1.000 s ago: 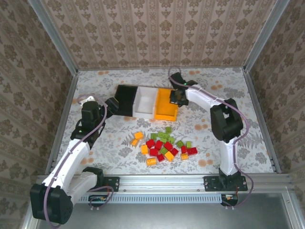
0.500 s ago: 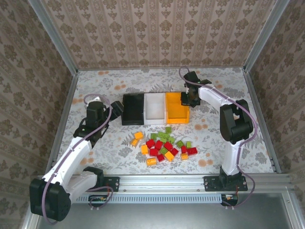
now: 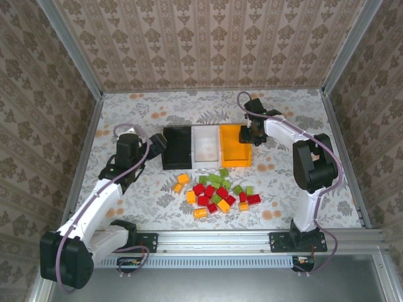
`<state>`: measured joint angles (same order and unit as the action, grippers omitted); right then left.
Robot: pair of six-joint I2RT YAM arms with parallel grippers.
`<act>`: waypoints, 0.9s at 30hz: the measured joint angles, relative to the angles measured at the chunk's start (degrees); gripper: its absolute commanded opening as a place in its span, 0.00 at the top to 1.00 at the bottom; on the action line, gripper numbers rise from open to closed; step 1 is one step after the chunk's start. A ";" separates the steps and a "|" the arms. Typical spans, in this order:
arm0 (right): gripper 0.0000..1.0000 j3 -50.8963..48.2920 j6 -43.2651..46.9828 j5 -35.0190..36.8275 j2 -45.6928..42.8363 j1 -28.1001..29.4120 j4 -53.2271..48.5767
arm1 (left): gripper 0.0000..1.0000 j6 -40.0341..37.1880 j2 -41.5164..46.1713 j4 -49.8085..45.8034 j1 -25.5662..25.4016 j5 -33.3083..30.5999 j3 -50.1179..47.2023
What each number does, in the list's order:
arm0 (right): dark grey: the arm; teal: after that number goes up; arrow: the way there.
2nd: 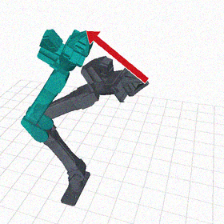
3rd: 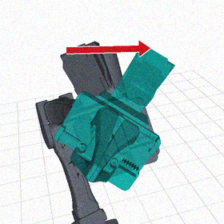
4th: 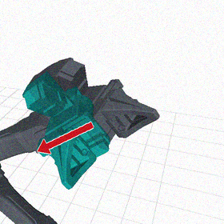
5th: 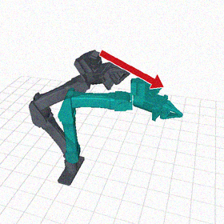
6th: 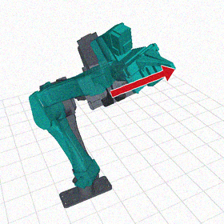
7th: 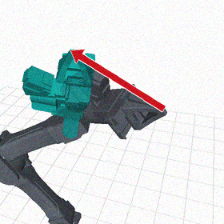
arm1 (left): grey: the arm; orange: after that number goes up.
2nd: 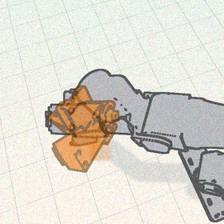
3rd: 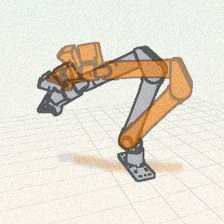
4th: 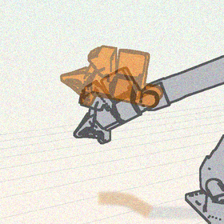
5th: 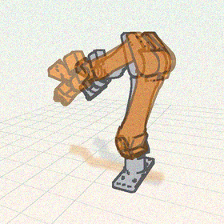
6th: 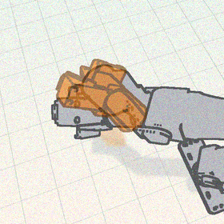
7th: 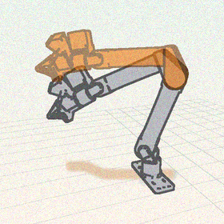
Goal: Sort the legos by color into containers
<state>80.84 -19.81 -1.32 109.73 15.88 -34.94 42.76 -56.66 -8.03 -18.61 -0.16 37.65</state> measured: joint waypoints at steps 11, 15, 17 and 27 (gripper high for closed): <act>0.29 -12.26 -6.14 1.38 -17.11 2.49 2.32 | 0.00 -0.55 2.23 -0.98 -2.27 1.14 0.00; 0.29 -21.14 -10.23 3.54 -26.49 7.04 2.62 | 0.00 -0.61 5.64 -1.92 -4.22 1.81 -0.33; 0.30 -25.22 -11.89 4.37 -29.42 9.16 2.62 | 0.00 -0.61 7.34 -2.25 -5.14 1.97 -0.94; 0.36 -37.31 -16.41 4.76 -34.45 15.04 1.68 | 0.00 -0.59 9.64 -3.28 -6.86 1.97 -4.17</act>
<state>43.53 -36.23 3.44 75.29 30.92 -33.26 42.17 -47.03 -11.31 -25.47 1.80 33.47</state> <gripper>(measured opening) 0.649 0.997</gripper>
